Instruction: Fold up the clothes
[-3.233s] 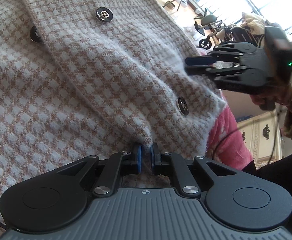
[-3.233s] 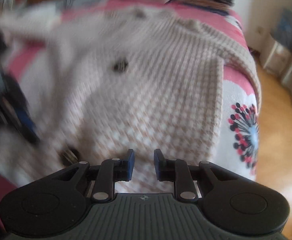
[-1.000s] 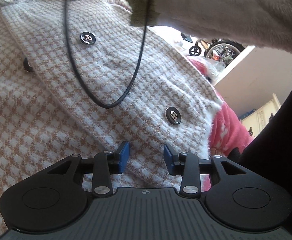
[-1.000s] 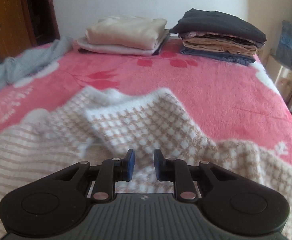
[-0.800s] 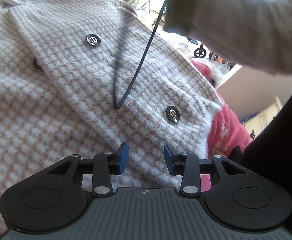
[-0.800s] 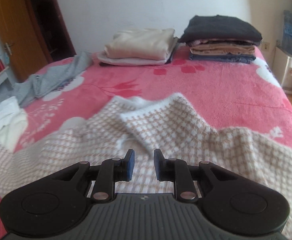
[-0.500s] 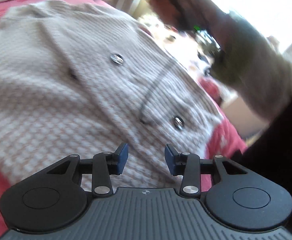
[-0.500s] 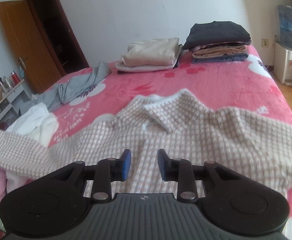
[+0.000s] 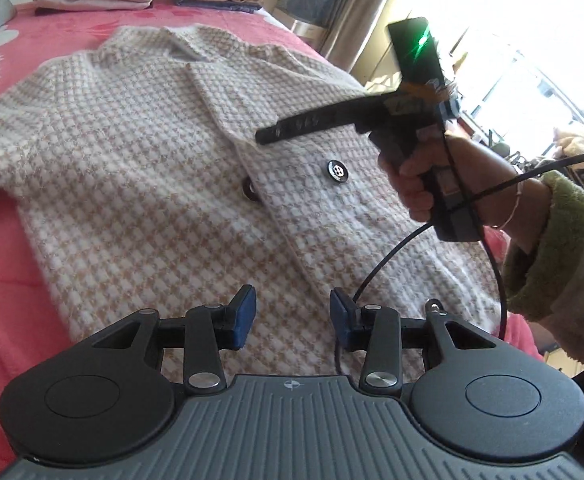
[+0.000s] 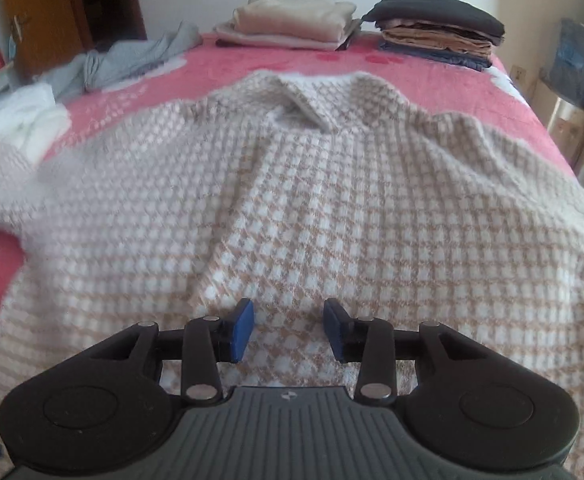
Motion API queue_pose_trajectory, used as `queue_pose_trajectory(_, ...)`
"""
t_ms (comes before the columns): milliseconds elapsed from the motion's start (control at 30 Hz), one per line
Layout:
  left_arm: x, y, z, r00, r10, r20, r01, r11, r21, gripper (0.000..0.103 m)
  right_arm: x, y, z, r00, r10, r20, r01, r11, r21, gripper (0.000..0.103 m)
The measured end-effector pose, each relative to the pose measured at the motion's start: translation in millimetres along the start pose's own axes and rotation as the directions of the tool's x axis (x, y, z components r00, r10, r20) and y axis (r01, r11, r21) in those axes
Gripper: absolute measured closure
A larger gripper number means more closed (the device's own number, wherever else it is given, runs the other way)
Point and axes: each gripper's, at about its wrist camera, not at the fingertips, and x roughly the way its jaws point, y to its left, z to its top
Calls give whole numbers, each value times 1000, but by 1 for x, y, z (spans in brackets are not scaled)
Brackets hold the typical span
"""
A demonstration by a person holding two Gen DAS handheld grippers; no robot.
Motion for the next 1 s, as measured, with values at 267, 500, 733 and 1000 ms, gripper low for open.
queue_pose_trajectory(267, 13, 2, 6, 999, 37, 29, -37, 999, 1, 51, -44, -29, -7, 992, -101, 75, 95, 993, 71, 61)
queue_pose_trajectory(500, 22, 17, 20, 993, 106, 57, -103, 993, -53, 51, -16, -51, -35, 994, -112, -18, 113, 980, 162, 61)
queue_pose_trajectory(733, 40, 33, 52, 979, 176, 99, -174, 984, -24, 51, -58, -99, -17, 980, -38, 193, -31, 940, 341, 61)
queue_pose_trajectory(1000, 87, 32, 89, 979, 175, 100, -181, 982, 57, 51, -64, -232, -37, 956, -149, 251, -81, 689, 720, 61)
